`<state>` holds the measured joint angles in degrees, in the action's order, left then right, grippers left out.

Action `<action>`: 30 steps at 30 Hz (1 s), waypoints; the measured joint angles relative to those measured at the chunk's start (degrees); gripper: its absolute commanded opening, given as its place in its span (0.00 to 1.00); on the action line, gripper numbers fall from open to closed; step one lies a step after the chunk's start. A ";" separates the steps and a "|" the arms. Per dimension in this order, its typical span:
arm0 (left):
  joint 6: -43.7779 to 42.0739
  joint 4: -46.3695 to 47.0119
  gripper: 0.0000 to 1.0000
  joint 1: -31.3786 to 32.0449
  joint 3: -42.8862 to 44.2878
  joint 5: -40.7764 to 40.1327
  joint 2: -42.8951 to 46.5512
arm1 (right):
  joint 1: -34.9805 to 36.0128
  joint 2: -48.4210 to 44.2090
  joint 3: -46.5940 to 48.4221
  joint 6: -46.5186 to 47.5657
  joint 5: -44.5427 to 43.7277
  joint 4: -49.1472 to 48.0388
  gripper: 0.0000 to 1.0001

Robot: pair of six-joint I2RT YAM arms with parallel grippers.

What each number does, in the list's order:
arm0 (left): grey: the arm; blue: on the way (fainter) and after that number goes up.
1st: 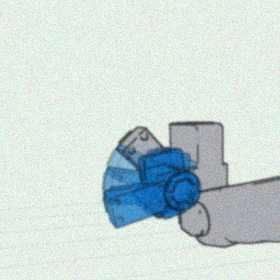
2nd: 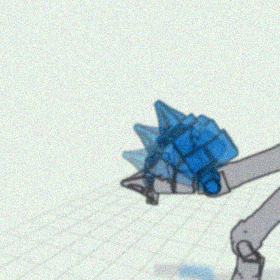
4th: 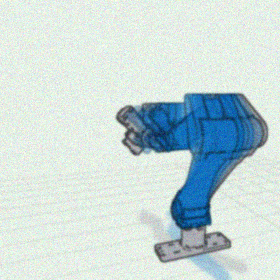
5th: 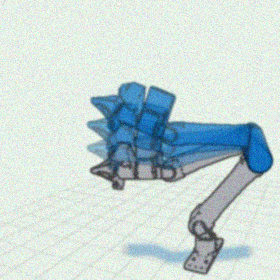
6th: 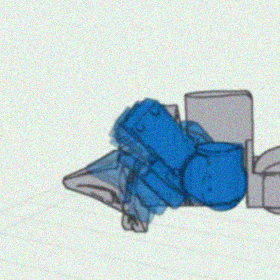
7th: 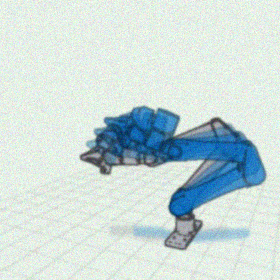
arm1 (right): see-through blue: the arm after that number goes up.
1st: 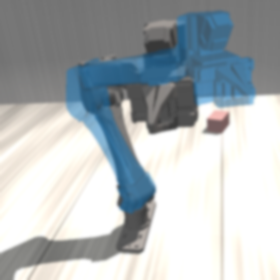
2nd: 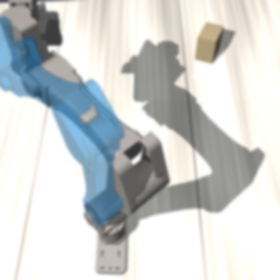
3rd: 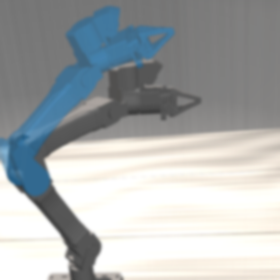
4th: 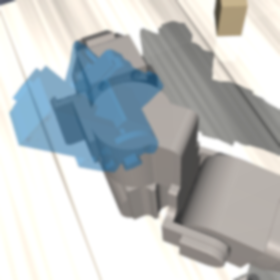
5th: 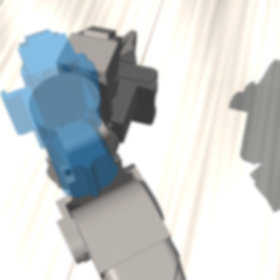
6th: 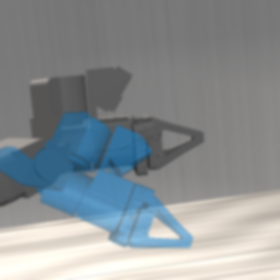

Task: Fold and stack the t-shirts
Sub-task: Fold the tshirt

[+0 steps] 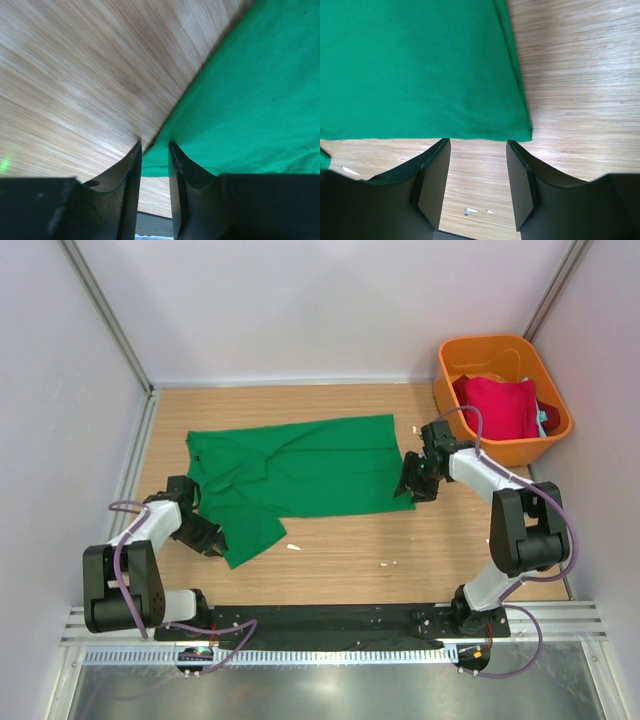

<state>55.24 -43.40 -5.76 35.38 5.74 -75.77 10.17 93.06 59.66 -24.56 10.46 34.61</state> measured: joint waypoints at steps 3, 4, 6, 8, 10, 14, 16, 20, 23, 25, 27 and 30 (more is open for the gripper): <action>0.07 0.39 0.09 0.00 0.33 1.01 -1.07 | -1.31 0.83 -0.48 -0.76 0.00 -0.50 0.55; -0.04 0.50 0.04 0.00 0.50 1.36 -1.40 | -1.92 1.01 -0.83 -1.14 0.07 -0.79 0.54; -0.28 0.90 0.00 0.02 0.66 1.77 -1.68 | -2.93 1.18 -1.44 -1.70 0.15 -1.05 0.54; -0.44 1.40 0.00 0.02 0.74 1.92 -1.73 | -3.65 1.22 -2.01 -2.47 0.22 -1.18 0.53; -0.66 1.66 0.00 0.04 0.74 1.88 -1.55 | -4.24 1.22 -2.71 -3.28 0.24 -1.46 0.52; -1.07 3.34 0.00 0.07 0.44 1.01 -0.17 | -4.46 1.22 -4.90 -5.09 0.70 -2.51 0.50; -1.36 3.74 0.00 0.07 0.33 0.59 1.01 | -4.50 1.22 -6.38 -6.03 1.07 -3.56 0.49; -1.42 3.65 0.00 0.07 0.15 0.26 4.26 | -4.79 1.18 -7.21 -7.82 2.78 -5.11 0.45; -1.42 3.61 0.00 0.07 0.11 0.04 6.21 | -4.90 1.18 -7.63 -8.66 3.17 -6.21 0.38; -1.42 3.39 0.00 0.07 0.09 -0.09 6.78 | -4.90 1.20 -7.89 -8.66 3.21 -6.86 0.21; -1.40 3.15 0.00 0.07 0.07 -0.13 6.99 | -4.90 1.27 -8.22 -8.61 3.06 -7.21 0.13; -1.27 1.97 0.00 0.07 0.07 -0.26 8.07 | -4.90 1.16 -8.72 -8.35 2.99 -7.10 0.07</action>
<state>53.98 -41.43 -5.69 35.44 5.48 -67.70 5.28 94.21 50.94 -32.91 13.45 27.51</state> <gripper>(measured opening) 0.003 0.094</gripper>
